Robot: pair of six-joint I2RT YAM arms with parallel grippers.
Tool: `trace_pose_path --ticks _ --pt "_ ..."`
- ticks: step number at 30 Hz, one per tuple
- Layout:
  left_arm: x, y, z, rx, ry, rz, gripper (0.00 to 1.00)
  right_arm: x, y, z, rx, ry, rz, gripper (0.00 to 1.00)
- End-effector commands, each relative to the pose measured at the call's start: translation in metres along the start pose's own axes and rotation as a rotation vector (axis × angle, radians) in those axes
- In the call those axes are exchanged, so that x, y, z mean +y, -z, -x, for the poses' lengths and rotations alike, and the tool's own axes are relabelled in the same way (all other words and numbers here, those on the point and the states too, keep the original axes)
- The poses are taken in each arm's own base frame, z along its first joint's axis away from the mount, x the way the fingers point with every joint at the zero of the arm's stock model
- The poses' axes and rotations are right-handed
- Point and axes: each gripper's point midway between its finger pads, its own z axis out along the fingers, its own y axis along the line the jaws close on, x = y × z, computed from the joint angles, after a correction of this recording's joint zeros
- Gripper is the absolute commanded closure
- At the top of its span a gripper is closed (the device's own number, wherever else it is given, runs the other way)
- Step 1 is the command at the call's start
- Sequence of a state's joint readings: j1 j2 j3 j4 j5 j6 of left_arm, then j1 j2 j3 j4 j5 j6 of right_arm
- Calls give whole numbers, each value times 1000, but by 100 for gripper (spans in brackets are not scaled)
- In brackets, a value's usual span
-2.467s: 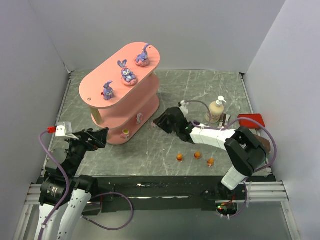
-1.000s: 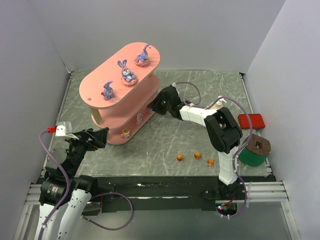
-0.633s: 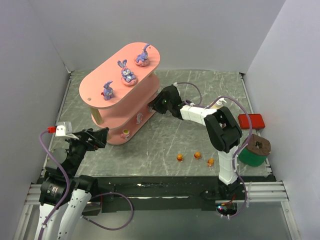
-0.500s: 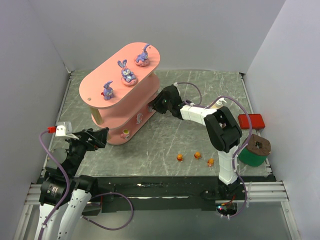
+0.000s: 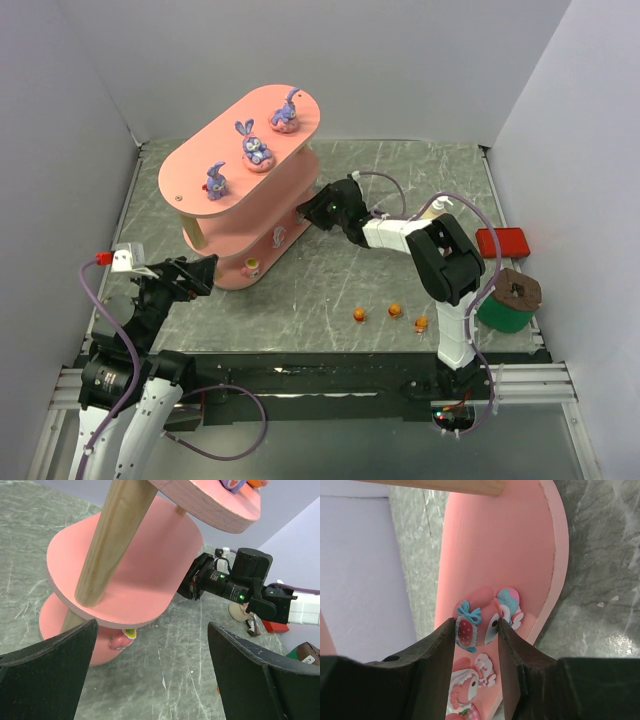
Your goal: Place and organize the plastic toys onto the shelf
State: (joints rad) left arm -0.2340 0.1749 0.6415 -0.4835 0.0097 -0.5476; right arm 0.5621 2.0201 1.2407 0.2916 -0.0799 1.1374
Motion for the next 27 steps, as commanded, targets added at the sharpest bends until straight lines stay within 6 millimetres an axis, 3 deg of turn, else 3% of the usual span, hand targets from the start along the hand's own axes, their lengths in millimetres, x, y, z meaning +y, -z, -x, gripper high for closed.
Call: trace_pose_path --ticks 1,14,27 --pt "-1 -3 5 -16 23 5 4 -17 3 1 -19 -9 -35 82" --pt "-1 -3 4 -14 23 6 3 -3 19 14 -74 1 2 51" --pt "-1 -2 5 -14 25 6 3 18 26 25 -119 30 70 34"
